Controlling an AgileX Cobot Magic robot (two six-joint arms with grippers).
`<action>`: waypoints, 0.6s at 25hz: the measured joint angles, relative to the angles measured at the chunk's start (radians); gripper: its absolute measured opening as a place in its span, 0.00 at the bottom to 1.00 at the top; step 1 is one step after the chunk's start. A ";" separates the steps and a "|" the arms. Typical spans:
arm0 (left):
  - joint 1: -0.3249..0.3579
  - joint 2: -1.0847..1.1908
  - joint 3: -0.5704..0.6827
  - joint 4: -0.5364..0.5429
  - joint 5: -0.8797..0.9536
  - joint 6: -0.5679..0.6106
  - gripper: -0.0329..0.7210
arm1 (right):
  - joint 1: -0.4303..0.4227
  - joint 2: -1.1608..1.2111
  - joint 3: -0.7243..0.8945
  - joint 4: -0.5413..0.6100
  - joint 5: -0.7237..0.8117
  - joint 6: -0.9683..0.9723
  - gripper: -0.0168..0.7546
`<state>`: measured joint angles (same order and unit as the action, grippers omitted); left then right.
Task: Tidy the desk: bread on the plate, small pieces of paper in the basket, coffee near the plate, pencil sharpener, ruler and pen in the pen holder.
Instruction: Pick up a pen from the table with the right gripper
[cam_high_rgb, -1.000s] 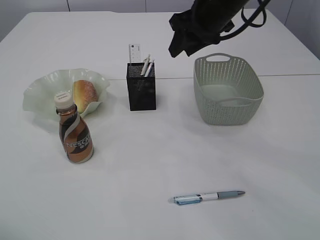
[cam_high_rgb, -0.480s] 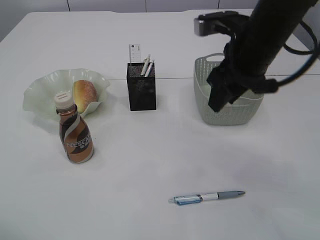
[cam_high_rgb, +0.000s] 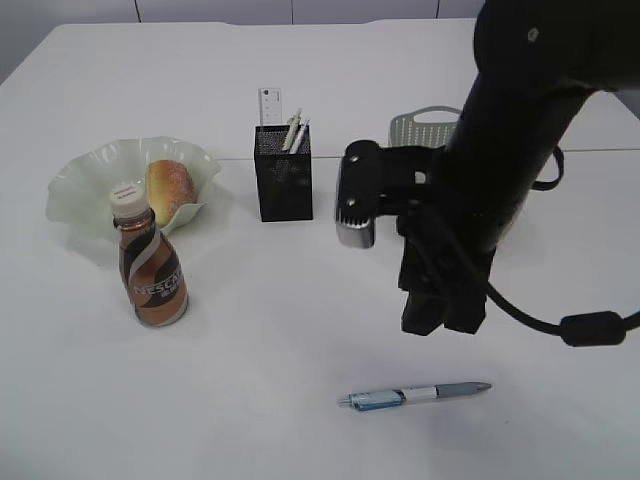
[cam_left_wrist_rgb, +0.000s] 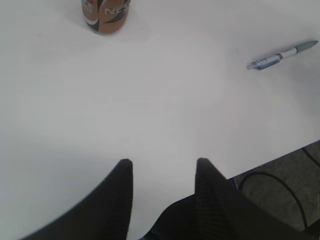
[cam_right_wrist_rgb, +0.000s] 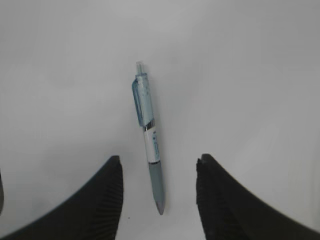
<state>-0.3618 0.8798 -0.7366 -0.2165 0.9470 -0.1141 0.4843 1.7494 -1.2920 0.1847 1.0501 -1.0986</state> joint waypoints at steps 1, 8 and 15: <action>0.000 0.000 0.000 0.000 0.000 0.000 0.45 | 0.003 0.011 0.000 0.010 -0.004 -0.042 0.48; 0.000 0.000 0.000 0.006 0.000 0.000 0.45 | 0.007 0.093 0.000 0.055 -0.010 -0.099 0.48; 0.000 0.000 0.000 0.013 -0.018 0.000 0.45 | 0.007 0.148 0.014 0.045 -0.018 -0.101 0.48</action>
<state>-0.3618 0.8798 -0.7366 -0.2037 0.9290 -0.1141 0.4912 1.8972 -1.2780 0.2301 1.0318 -1.1994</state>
